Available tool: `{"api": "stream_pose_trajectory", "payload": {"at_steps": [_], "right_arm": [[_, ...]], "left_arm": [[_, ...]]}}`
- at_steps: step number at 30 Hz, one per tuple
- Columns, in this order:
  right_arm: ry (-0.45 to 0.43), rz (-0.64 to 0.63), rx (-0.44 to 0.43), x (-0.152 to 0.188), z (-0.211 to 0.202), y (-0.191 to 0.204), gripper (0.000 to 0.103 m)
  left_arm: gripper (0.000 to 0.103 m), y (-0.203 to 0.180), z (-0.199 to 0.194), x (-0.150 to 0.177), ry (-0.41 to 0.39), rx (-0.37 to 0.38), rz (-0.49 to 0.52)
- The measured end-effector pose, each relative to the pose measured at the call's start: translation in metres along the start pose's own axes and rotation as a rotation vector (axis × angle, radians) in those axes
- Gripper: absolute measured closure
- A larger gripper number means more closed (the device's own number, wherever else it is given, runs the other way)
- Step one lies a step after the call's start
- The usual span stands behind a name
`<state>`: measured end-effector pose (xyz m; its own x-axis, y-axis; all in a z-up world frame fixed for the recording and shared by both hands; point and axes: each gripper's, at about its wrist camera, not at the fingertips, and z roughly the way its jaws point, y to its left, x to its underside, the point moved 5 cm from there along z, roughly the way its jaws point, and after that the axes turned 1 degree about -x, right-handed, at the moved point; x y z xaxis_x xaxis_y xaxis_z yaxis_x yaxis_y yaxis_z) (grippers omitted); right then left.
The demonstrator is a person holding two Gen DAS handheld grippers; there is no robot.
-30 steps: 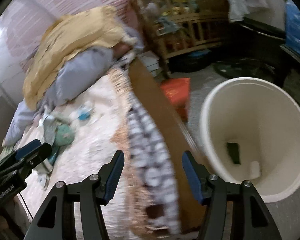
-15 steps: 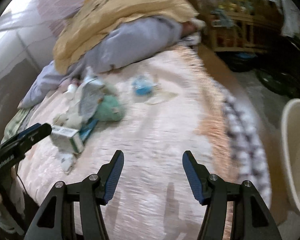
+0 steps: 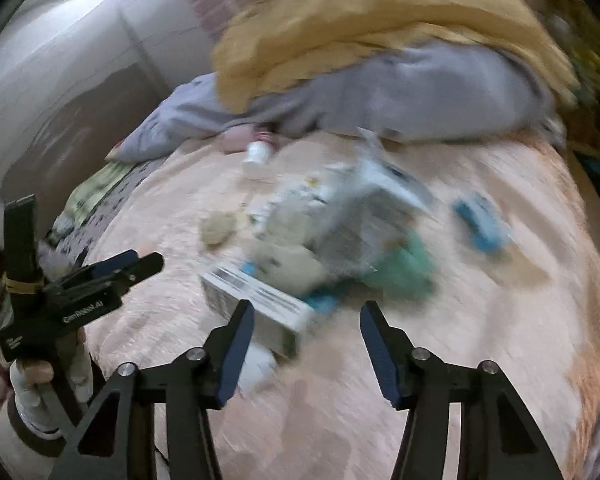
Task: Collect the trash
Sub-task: 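Move both open tools back over the trash on the bed, then grasp the crumpled beige tissue with the left tool while the right tool grasps the white plush bunny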
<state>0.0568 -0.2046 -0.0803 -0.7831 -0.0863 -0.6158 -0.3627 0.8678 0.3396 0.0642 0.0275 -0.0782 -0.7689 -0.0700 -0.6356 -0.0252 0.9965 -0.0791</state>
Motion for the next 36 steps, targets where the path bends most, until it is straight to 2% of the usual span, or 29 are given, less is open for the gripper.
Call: {"api": "stream_pose_trajectory", "payload": {"at_steps": [4,8,13,15,18,22,24,25,26,28,33,36], "right_arm": [[0.049,-0.049,-0.016,-0.023,0.038,0.022,0.050],[0.138,-0.084,-0.005,-0.036,0.086,0.031,0.050],[0.230,-0.099,0.065,-0.039,0.133,0.026,0.050],[0.248,-0.067,0.048,-0.037,0.141,0.020,0.050],[0.239,-0.037,0.032,-0.034,0.148,0.015,0.050],[0.184,-0.030,0.021,-0.037,0.143,0.016,0.055],[0.160,-0.036,0.016,-0.037,0.137,0.018,0.056],[0.149,-0.038,0.013,-0.037,0.134,0.019,0.056],[0.133,-0.040,0.009,-0.037,0.128,0.020,0.056],[0.110,-0.045,0.005,-0.038,0.120,0.021,0.056],[0.042,-0.044,-0.007,-0.038,0.087,0.023,0.057],[0.006,-0.033,-0.012,-0.036,0.065,0.021,0.057]], "left_arm": [[0.039,0.021,0.007,-0.002,0.009,-0.009,-0.032],[0.039,0.038,0.020,-0.010,0.021,0.003,-0.064],[0.038,0.053,0.047,-0.024,0.025,0.054,-0.105],[0.033,0.055,0.065,-0.030,0.040,0.065,-0.108],[0.032,0.055,0.093,-0.038,0.059,0.048,-0.093],[0.033,0.053,0.127,-0.040,0.084,0.012,-0.062],[0.043,0.054,0.143,-0.038,0.109,0.016,-0.069],[0.062,0.054,0.150,-0.036,0.130,0.033,-0.080],[0.067,0.054,0.156,-0.034,0.154,0.058,-0.092],[0.074,0.053,0.153,-0.034,0.142,0.069,-0.100],[0.078,0.038,0.121,-0.028,0.113,0.094,-0.049],[0.078,0.031,0.095,-0.024,0.087,0.139,-0.051]]}}
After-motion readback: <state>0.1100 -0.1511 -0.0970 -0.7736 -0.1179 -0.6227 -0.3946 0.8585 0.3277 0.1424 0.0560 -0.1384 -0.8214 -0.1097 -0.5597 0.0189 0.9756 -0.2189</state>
